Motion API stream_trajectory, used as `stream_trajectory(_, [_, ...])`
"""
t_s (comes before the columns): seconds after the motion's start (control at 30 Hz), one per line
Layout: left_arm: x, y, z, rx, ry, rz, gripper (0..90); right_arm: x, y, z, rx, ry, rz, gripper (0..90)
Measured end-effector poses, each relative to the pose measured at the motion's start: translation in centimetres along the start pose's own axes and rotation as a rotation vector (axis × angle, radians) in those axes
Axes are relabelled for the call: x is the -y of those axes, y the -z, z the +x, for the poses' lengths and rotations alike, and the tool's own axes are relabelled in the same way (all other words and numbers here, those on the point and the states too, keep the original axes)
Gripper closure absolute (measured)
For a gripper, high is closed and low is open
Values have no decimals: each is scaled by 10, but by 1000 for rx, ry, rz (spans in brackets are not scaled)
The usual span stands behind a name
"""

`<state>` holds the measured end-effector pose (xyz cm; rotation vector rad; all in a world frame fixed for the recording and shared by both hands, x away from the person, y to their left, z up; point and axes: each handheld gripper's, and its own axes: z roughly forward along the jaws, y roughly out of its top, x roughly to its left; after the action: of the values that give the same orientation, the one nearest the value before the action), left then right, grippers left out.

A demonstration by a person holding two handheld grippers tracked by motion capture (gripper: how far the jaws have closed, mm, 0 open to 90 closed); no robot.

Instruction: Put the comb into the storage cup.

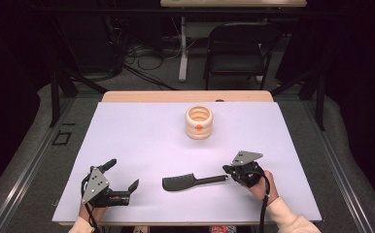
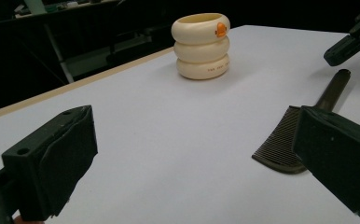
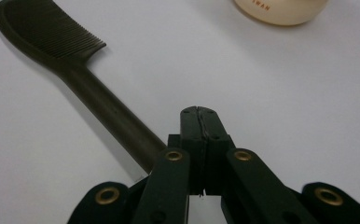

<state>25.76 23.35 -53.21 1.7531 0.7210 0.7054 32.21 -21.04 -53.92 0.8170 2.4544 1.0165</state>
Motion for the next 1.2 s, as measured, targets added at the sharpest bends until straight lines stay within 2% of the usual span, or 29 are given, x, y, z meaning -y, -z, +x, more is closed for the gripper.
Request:
stream_trajectory(0.07, [0,0,0,0,0,0,0,1,-2,0,1,8,29,900])
stream_trajectory(0.43, [0,0,0,-2,0,-1,0,2,-4,3,-9,7,82,900])
stream_trajectory(1.2, [0,0,0,-3,-2,-1,0,1,-1,11,-35,3,140,900])
